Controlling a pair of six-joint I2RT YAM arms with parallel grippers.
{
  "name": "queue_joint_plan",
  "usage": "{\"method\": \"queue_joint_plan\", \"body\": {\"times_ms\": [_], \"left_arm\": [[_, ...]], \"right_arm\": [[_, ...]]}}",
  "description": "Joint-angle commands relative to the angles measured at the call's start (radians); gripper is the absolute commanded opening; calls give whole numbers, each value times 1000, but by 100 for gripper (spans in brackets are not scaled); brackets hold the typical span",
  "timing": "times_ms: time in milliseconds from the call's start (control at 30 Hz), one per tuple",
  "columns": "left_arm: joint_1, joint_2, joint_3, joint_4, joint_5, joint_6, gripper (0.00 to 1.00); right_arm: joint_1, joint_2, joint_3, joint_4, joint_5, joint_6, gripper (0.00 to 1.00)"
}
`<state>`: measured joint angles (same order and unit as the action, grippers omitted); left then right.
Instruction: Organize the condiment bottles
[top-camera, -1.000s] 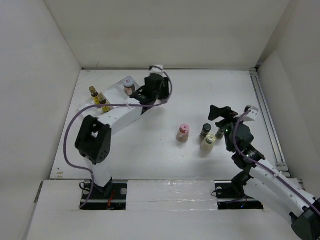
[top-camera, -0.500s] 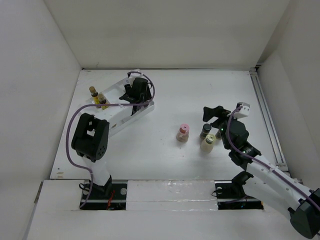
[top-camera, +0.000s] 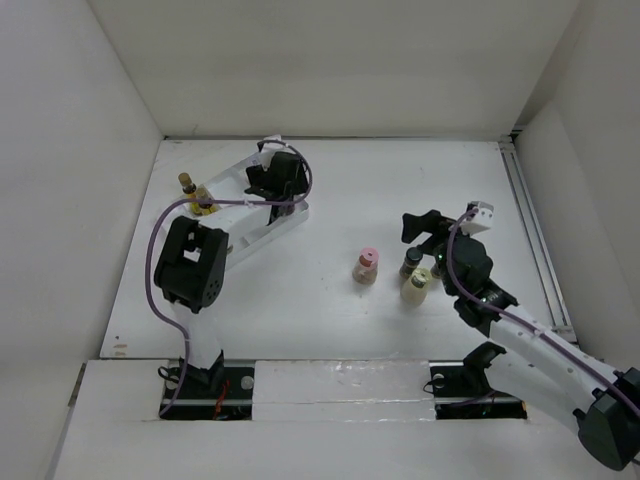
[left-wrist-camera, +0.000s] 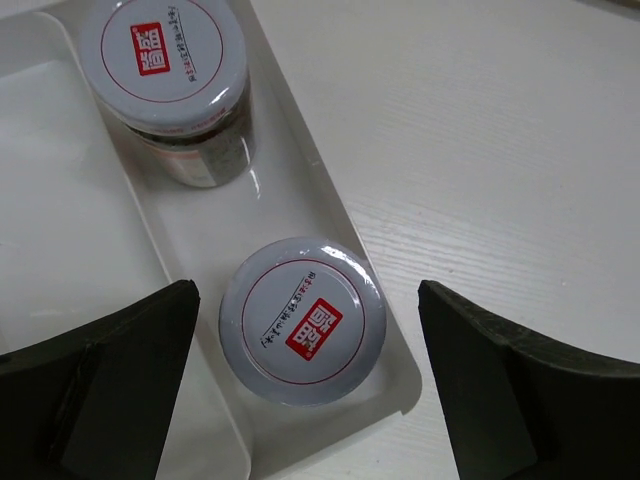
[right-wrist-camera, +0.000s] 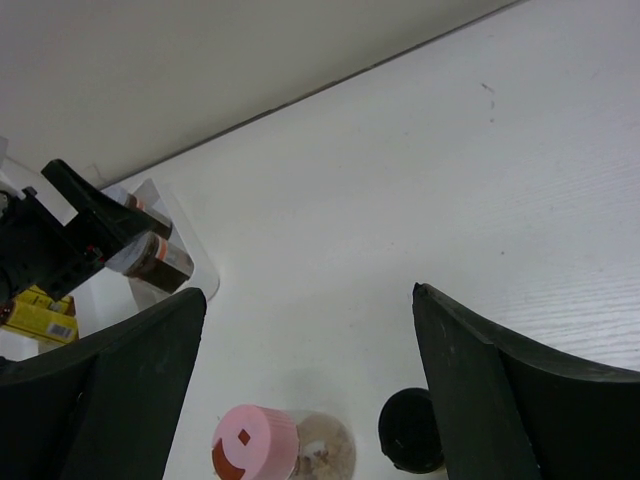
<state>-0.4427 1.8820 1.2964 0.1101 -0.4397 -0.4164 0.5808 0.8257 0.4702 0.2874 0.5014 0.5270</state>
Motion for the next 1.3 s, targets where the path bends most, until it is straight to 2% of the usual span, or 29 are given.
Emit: {"method": "queue_joint_plan", "body": {"times_ms": [0, 133, 200, 267, 367, 467, 567, 800, 1033, 1167, 1267], "left_arm": [[4, -131, 29, 54, 10, -10, 88], [-51, -254, 6, 54, 22, -1, 91], [-88, -293, -22, 54, 85, -1, 89], [-155, -334, -58, 24, 122, -1, 85], [-272, -368, -124, 13, 179, 37, 85], [-400, -379, -158, -24, 179, 79, 85], [-464, -388, -183, -44, 214, 90, 87], [-487, -318, -213, -32, 314, 79, 88], [-519, -206, -157, -33, 363, 79, 83], [-528, -181, -148, -33, 363, 79, 76], [-528, -169, -138, -33, 329, 79, 58]], "right_arm": [[-4, 9, 56, 56, -21, -13, 90], [-4, 29, 56, 56, -21, -13, 90], [-4, 29, 56, 56, -8, -13, 90], [-4, 7, 56, 56, 15, -13, 90], [-13, -14, 47, 46, 63, -13, 90], [-13, -14, 47, 45, 85, -13, 90], [-22, -14, 47, 36, 69, -13, 90], [-41, -23, 47, 27, 46, -2, 90], [-61, -23, 47, 27, 37, -2, 90], [-61, -23, 47, 27, 23, -2, 90], [-61, -13, 47, 27, 10, -2, 89]]}}
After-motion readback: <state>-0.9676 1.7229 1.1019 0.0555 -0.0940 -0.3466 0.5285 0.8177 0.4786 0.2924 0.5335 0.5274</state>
